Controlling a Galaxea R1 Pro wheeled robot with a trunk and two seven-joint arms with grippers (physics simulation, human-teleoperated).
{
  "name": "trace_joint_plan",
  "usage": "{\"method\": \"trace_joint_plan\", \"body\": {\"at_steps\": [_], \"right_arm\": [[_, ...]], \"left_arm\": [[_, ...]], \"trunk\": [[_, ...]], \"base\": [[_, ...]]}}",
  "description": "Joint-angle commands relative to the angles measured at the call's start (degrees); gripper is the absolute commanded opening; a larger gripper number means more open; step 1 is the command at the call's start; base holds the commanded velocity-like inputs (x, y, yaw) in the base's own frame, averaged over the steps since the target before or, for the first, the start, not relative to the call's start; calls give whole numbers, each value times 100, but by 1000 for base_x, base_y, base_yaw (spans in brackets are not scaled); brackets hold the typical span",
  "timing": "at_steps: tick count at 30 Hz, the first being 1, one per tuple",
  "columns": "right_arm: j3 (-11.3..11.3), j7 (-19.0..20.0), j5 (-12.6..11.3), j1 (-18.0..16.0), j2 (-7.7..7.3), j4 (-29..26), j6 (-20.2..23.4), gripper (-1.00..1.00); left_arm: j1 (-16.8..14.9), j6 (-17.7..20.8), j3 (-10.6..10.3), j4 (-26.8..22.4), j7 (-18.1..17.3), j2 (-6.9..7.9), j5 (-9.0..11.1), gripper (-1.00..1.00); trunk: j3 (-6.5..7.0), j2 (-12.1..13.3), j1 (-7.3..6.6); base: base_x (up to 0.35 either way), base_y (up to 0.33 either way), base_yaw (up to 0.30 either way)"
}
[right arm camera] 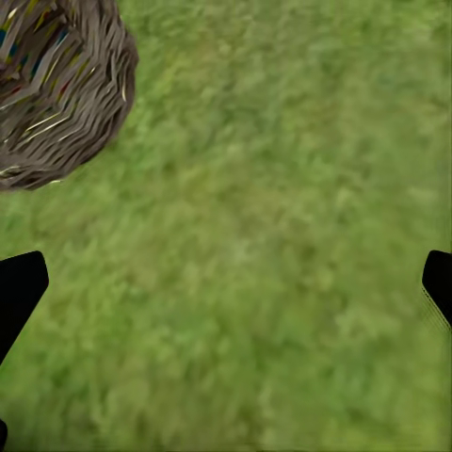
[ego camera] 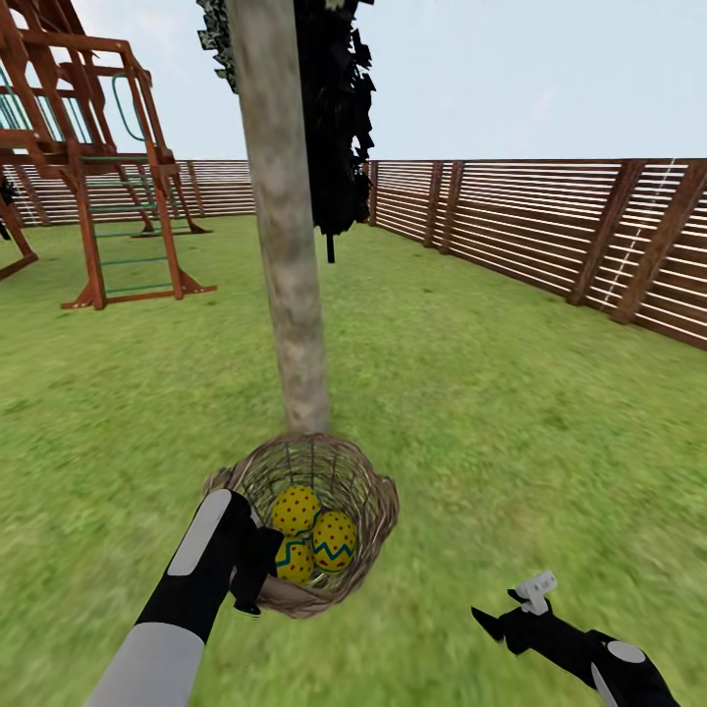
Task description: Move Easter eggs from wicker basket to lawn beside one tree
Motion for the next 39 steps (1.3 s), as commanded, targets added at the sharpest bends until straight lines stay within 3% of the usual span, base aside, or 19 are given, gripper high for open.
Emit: {"method": "trace_joint_plan", "body": {"at_steps": [1,17,19,22,27,30,33,35,39], "right_arm": [[-15,36,23,-3,4,-11,35,100],[-6,36,23,-3,4,-12,35,100],[-6,36,23,-3,3,-12,35,100],[-7,36,23,-3,4,-12,35,100],[-2,36,23,-3,6,-44,35,100],[9,33,25,-3,11,-53,35,100],[22,28,27,-3,15,-65,32,100],[27,28,30,-3,53,-88,32,100],[29,28,32,-3,72,-91,32,100]], "left_arm": [[-5,91,1,-5,14,0,7,-100],[-5,89,-4,-5,15,-13,7,-100],[-5,81,-178,-10,14,-18,-1,-100],[-5,80,-230,-13,14,-16,-2,-100],[-5,80,-227,-12,14,-24,0,-100],[-5,87,-213,-13,1,44,6,-100],[-5,97,-203,23,-300,82,-40,-100],[-5,110,-191,171,-522,144,-256,-100],[-5,90,-186,531,-838,205,-312,-100]], "trunk": [[-6,-4,4],[-6,-4,4],[-6,-4,4],[-6,-4,4],[-95,-204,113],[-149,-324,179],[-203,-445,245],[-239,-525,289],[-311,-685,377]], "base": [[338,0,0],[321,0,0],[24,0,0],[2,0,0],[0,0,0],[0,0,0],[0,0,0],[0,0,0],[0,0,0]]}}
